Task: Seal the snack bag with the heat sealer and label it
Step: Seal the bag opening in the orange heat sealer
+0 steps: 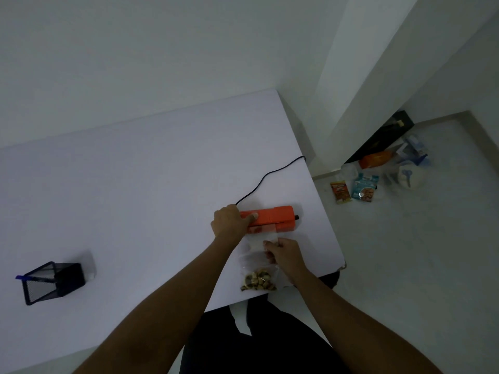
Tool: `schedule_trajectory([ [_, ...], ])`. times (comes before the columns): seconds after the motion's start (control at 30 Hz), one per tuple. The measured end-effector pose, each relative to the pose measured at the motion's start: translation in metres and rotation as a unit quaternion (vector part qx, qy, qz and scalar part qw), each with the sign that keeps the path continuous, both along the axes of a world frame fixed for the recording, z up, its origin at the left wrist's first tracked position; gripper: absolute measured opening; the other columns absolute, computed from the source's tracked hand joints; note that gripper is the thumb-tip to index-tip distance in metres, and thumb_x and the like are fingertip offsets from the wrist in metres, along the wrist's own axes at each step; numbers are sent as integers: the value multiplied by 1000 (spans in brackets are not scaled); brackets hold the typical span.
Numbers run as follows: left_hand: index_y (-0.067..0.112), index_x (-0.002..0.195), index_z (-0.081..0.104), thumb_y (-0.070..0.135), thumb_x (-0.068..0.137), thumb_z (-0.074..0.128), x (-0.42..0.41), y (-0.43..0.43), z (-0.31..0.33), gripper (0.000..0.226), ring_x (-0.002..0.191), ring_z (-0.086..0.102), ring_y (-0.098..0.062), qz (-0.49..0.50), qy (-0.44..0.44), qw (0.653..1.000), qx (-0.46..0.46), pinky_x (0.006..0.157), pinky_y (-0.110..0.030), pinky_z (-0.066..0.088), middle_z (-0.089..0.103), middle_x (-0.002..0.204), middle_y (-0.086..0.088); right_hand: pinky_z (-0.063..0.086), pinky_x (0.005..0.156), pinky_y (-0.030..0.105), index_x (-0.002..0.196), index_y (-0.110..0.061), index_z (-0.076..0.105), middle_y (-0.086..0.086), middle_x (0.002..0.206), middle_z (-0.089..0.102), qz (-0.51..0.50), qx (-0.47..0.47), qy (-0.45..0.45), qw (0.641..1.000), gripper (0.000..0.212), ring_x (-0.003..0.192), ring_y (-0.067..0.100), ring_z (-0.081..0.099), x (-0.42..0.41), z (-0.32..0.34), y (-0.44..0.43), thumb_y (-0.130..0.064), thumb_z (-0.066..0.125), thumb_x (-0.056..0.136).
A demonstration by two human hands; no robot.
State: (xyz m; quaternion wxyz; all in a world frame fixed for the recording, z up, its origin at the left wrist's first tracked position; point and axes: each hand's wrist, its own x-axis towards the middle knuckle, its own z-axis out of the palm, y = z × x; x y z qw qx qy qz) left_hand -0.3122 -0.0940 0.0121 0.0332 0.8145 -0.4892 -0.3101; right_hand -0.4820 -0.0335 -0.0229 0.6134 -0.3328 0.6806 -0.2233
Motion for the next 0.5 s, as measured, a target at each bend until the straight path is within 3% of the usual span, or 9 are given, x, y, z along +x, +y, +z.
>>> schedule_trajectory([
  [0.17, 14, 91, 56, 71, 69, 66, -2, -6, -3, 62, 94, 59, -29, 14, 15, 999, 28, 79, -46, 55, 65, 90, -8, 53, 56, 27, 75, -1, 72, 12, 66, 70, -3, 9, -6, 1000, 18, 57, 18, 62, -1, 2, -2, -16, 72, 86],
  [0.5, 16, 86, 54, 71, 69, 66, 0, -4, -3, 59, 93, 59, -28, 20, 19, 999, 27, 79, -46, 55, 64, 88, -7, 56, 62, 31, 76, -3, 73, 13, 70, 71, 7, 12, -13, 1000, 18, 60, 20, 64, -2, 3, -6, -18, 72, 86],
])
